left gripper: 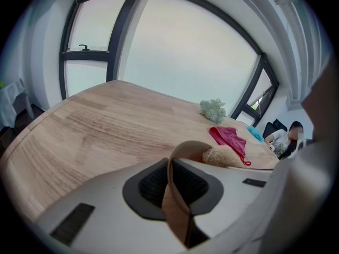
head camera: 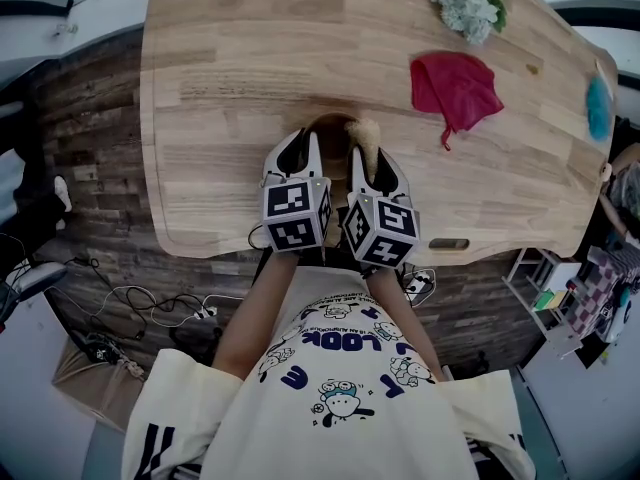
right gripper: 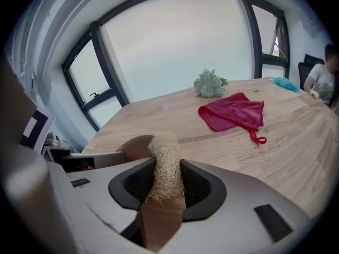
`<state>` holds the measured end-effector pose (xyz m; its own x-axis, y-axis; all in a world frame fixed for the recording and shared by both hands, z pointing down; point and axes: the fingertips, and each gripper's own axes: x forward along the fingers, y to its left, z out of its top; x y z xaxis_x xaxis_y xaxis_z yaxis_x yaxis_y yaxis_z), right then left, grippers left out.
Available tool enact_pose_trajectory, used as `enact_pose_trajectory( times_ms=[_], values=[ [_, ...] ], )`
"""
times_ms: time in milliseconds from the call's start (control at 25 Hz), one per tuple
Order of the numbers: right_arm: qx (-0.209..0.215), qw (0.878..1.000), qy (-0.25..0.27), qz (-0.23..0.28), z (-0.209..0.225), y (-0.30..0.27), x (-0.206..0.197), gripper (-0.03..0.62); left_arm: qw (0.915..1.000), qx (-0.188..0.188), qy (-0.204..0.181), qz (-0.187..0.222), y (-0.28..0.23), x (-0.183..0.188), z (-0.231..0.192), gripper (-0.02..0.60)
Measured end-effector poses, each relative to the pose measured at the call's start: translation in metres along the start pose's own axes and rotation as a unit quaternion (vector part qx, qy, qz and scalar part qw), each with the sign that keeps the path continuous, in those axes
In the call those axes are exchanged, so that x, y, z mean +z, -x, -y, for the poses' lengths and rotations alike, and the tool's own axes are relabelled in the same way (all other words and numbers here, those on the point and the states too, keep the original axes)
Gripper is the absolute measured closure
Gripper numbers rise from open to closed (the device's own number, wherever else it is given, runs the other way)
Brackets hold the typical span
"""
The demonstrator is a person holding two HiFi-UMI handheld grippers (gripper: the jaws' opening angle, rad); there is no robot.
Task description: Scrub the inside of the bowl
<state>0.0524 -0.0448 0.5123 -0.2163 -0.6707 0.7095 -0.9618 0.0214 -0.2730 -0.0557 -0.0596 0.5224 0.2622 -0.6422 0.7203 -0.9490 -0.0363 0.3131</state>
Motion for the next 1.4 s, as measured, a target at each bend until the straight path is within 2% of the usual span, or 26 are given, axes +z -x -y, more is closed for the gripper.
enact_pose_trajectory(
  times_ms=[400, 560, 720, 800, 920, 1000, 1200, 1320, 1400],
  values=[
    [-0.016, 0.999, -0.048, -0.002, -0.003, 0.009, -0.012, 0.454, 0.9999, 0.01, 0.007, 0.005, 0.0, 0.0, -0.001, 0.518],
    [-0.017, 1.0, -0.027, -0.003, -0.004, 0.008, -0.012, 0.454, 1.0, 0.001, -0.004, 0.0, 0.0, -0.001, -0.001, 0.517],
    [-0.01, 1.0, 0.016, -0.014, -0.004, 0.006, -0.011, 0.454, 0.9979, -0.028, -0.017, -0.055, -0.004, -0.017, -0.001, 0.519],
    [0.0, 0.999, 0.036, -0.023, -0.006, 0.005, -0.01, 0.457, 0.9969, -0.037, -0.027, -0.064, -0.002, -0.02, -0.002, 0.509],
    [0.021, 0.997, 0.069, -0.032, -0.009, 0.003, -0.009, 0.457, 0.9952, -0.039, -0.073, -0.052, 0.004, -0.012, -0.001, 0.509],
    [0.035, 0.995, 0.091, -0.036, -0.009, 0.002, -0.007, 0.457, 0.9913, -0.047, -0.111, -0.054, 0.005, -0.01, 0.002, 0.49],
    [0.081, 0.985, 0.142, -0.055, -0.012, -0.002, -0.005, 0.457, 0.9763, -0.062, -0.196, -0.068, 0.004, -0.012, 0.007, 0.485],
    [0.102, 0.974, 0.191, -0.061, -0.016, -0.002, -0.002, 0.458, 0.9672, -0.064, -0.233, -0.076, 0.002, -0.01, 0.01, 0.485],
    [0.114, 0.966, 0.225, -0.065, -0.02, -0.002, 0.0, 0.459, 0.9578, -0.063, -0.268, -0.083, 0.001, -0.01, 0.011, 0.485]
  ],
)
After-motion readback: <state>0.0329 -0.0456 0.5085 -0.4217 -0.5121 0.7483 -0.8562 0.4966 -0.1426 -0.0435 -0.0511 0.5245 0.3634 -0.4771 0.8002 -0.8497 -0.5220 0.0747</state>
